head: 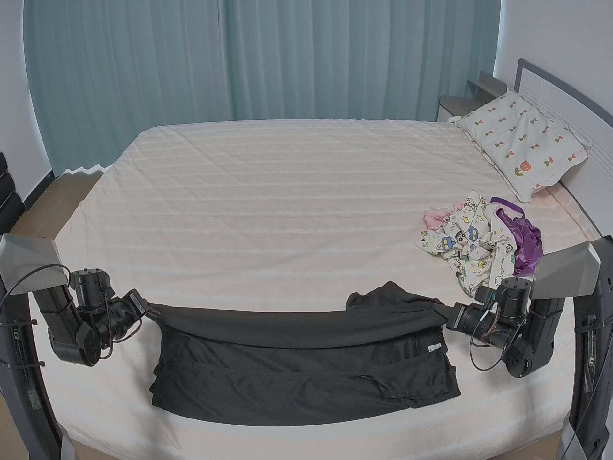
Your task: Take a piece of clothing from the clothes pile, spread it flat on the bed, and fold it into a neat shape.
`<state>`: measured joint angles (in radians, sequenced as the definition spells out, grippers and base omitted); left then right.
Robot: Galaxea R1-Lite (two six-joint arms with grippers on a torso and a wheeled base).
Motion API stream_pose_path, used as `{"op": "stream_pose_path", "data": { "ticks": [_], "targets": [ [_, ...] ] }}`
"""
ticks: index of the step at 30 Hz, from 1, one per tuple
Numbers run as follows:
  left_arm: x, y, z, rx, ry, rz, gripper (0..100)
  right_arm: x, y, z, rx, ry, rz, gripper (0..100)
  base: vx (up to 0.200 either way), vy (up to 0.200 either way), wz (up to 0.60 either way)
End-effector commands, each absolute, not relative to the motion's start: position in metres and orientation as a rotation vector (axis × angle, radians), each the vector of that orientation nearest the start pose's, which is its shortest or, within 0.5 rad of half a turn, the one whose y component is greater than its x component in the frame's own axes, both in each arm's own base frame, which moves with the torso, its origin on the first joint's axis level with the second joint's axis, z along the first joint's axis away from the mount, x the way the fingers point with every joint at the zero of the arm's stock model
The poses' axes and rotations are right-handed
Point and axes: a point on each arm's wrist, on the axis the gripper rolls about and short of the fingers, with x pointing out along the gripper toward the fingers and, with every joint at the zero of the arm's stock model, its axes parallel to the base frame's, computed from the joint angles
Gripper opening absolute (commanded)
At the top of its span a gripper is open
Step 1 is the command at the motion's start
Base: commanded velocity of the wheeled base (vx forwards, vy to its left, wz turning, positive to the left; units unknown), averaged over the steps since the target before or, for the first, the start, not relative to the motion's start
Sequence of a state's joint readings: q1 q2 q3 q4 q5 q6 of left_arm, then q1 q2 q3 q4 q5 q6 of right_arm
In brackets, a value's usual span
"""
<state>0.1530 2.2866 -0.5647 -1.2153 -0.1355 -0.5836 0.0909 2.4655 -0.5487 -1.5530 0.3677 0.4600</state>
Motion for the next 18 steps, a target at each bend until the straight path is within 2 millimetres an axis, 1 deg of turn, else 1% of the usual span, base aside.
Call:
{"op": "stream_pose_path", "data": {
  "ticks": [1,5,8,11,12,13,14,17,18],
  "targets": [
    [0.321,0.047,-0.021,-0.636,0.553,0.172,0,0.327,0.039,-0.047,0.496,0.513,0.355,0,0.0,0.0,0.0],
    [0.311,0.044,-0.029,-0.636,0.606,0.16,0,0.317,0.038,-0.061,0.47,0.574,0.348,0,0.0,0.0,0.0],
    [0.307,0.044,-0.034,-0.612,0.633,0.159,0,0.311,0.038,-0.068,0.44,0.604,0.348,0,0.0,0.0,0.0],
    [0.304,0.043,-0.038,-0.601,0.655,0.158,0,0.309,0.038,-0.073,0.436,0.621,0.338,0,0.0,0.0,0.0],
    [0.303,0.043,-0.039,-0.601,0.659,0.159,0,0.309,0.038,-0.074,0.436,0.624,0.336,100,0.0,0.0,0.0],
    [0.303,0.043,-0.039,-0.601,0.661,0.16,0,0.309,0.038,-0.074,0.436,0.624,0.336,100,0.0,0.0,0.0],
    [0.301,0.042,-0.041,-0.602,0.67,0.162,100,0.308,0.038,-0.075,0.435,0.628,0.335,100,0.0,0.0,0.0],
    [0.299,0.042,-0.041,-0.605,0.676,0.163,100,0.303,0.038,-0.072,0.435,0.639,0.338,100,0.0,0.0,0.0],
    [0.297,0.042,-0.041,-0.609,0.68,0.166,100,0.301,0.038,-0.067,0.436,0.633,0.339,100,0.0,0.0,0.0]
  ]
}}
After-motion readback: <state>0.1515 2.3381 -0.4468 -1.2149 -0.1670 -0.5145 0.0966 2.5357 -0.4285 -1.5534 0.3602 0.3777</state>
